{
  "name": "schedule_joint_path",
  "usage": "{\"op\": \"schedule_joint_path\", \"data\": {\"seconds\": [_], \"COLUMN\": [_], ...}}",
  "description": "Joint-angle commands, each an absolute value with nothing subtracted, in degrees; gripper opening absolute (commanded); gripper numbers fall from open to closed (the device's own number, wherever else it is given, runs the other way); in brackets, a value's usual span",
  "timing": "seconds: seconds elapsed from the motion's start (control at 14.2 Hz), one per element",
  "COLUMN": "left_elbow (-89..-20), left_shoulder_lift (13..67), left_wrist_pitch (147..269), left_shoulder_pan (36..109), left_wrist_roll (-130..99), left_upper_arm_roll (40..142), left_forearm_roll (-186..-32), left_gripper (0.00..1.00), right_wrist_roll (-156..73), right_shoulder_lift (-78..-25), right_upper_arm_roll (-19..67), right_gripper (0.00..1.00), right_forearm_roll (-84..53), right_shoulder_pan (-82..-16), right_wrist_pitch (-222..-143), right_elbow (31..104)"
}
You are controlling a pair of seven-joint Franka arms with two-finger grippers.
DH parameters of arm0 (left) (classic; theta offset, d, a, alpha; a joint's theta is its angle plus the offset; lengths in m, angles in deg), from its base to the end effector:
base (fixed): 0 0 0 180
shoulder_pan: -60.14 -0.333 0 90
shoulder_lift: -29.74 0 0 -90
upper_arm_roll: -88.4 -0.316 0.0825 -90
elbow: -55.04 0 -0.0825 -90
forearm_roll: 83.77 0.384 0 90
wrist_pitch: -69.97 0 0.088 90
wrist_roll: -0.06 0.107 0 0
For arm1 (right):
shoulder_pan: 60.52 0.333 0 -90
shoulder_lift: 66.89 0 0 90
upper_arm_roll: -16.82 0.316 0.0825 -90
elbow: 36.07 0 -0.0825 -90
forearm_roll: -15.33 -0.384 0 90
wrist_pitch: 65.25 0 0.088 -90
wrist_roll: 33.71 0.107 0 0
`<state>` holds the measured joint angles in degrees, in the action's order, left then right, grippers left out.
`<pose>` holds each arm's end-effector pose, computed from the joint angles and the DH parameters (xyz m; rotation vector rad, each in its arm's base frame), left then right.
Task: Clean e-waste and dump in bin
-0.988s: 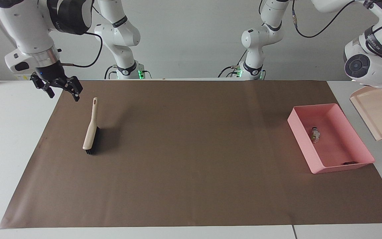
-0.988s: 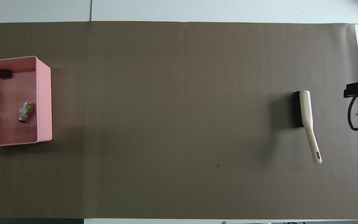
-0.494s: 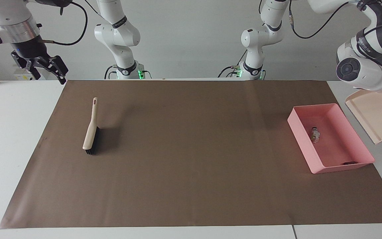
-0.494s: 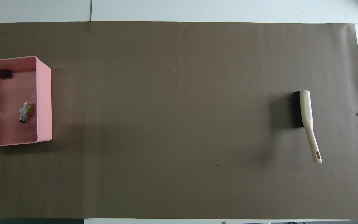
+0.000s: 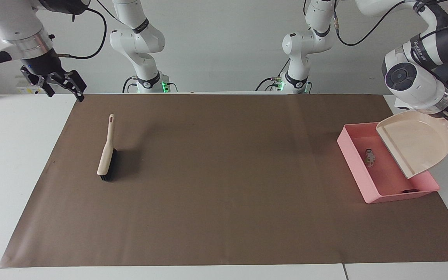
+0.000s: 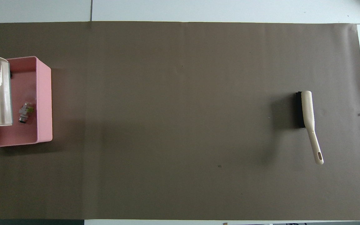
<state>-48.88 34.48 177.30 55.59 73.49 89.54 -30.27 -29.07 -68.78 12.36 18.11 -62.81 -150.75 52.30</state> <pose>0.5892 0.0966 0.5164 -1.7063 1.6395 0.7161 0.5320 -0.0693 0.6490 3.0802 -0.3123 -0.0279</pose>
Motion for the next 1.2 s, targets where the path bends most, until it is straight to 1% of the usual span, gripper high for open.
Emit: {"op": "schedule_joint_path", "data": {"seconds": [0.0,0.14,0.28,0.42,0.56,0.78,0.85,1.13], "left_elbow": [-50.7,-53.1,-55.3,-57.5,-60.2,-66.2,-68.0,-72.5], "left_shoulder_lift": [33.0,32.0,31.9,31.6,31.8,31.3,31.3,31.6], "left_wrist_pitch": [176.8,176.8,177.4,179.1,181.6,188.3,190.8,199.2], "left_shoulder_pan": [58.5,61.0,63.1,66.9,70.7,74.4,75.3,75.5], "left_wrist_roll": [74.2,74.2,74.1,73.9,73.4,72.7,70.9,67.6], "left_upper_arm_roll": [89.2,89.2,89.2,89.2,89.2,89.2,89.2,89.2], "left_forearm_roll": [-40.4,-45.2,-49.0,-51.4,-53.5,-55.6,-55.6,-55.6], "left_gripper": [0.00,0.00,0.00,0.00,0.00,0.00,0.00,0.00], "right_wrist_roll": [-28.9,-29.1,-29.9,-30.0,-30.0,-29.9,-30.0,-33.8], "right_shoulder_lift": [-67.9,-68.0,-68.0,-68.3,-68.6,-69.2,-69.2,-69.1], "right_upper_arm_roll": [16.3,15.5,12.8,12.8,12.8,12.8,12.8,12.8], "right_gripper": [0.99,0.99,0.99,0.99,0.99,0.99,0.99,0.99], "right_forearm_roll": [17.9,18.0,18.0,18.0,17.9,17.5,17.4,18.0], "right_shoulder_pan": [-64.5,-63.5,-61.4,-61.6,-61.6,-61.5,-61.6,-61.0], "right_wrist_pitch": [-150.1,-150.0,-149.9,-149.5,-149.4,-149.5,-149.4,-150.0], "right_elbow": [51.0,51.1,51.1,51.2,51.9,52.4,52.4,52.3]}}
